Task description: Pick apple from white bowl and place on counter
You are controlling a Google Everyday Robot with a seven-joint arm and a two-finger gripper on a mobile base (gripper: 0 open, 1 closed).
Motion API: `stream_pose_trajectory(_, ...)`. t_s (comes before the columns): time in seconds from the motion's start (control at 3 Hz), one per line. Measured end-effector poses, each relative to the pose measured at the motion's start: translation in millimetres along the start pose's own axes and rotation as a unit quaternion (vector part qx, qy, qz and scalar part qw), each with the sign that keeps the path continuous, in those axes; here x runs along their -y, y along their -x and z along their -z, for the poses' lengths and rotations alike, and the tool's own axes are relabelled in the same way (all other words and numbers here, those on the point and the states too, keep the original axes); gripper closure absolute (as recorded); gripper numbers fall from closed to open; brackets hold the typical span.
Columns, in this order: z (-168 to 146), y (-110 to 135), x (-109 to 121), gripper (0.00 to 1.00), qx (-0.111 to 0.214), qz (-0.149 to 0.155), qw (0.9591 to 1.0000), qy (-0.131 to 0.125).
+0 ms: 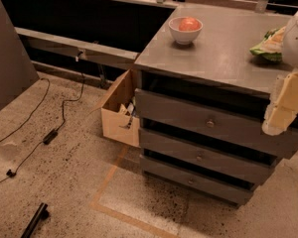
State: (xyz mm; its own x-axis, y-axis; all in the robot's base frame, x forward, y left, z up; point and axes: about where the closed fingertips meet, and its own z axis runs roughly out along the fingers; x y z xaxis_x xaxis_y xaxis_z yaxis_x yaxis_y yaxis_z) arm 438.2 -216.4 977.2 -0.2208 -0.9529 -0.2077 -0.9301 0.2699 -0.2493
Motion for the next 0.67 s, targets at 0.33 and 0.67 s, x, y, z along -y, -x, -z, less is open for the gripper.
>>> stream_pose_trajectory(0.33,0.0,0.0,0.0,0.0,0.0,0.0,1.0,0.0)
stream_pose_trajectory(0.67,-8.3,2.3,29.4,0.0,0.034,-0.013,0.9993,-0.01)
